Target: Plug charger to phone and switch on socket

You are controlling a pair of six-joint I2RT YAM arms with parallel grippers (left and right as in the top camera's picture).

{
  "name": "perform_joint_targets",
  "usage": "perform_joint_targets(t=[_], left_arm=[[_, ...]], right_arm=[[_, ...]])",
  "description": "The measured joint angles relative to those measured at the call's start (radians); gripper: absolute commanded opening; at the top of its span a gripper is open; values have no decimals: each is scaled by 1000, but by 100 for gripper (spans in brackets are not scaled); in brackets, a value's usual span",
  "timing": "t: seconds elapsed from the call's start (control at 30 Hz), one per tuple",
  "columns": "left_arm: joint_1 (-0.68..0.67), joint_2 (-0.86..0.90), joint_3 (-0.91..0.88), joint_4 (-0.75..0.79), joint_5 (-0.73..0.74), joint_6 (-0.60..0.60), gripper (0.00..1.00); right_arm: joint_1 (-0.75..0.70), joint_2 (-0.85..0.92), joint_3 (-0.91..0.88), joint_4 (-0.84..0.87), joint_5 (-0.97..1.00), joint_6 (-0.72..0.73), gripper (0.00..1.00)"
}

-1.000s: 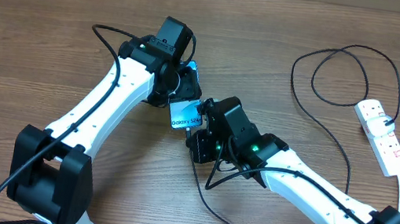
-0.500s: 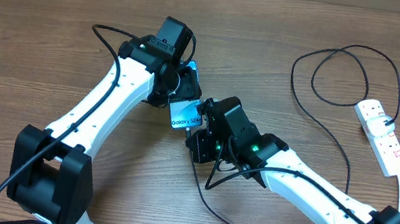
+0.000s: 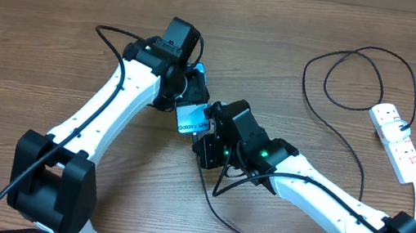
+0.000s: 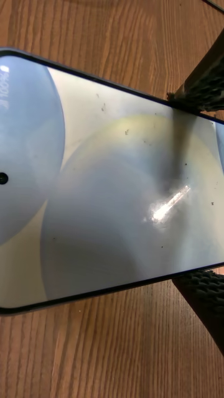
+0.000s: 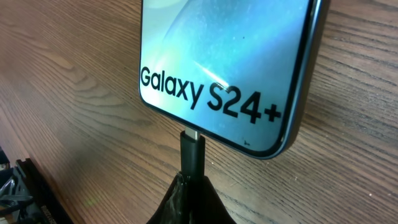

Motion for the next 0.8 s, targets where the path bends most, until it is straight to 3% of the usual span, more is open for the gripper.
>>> perform_joint_targets(t=[0.8], left_arm=[[5, 0, 6, 11, -34, 8, 29]], right_arm=[[6, 2, 0, 79, 18, 3, 4]])
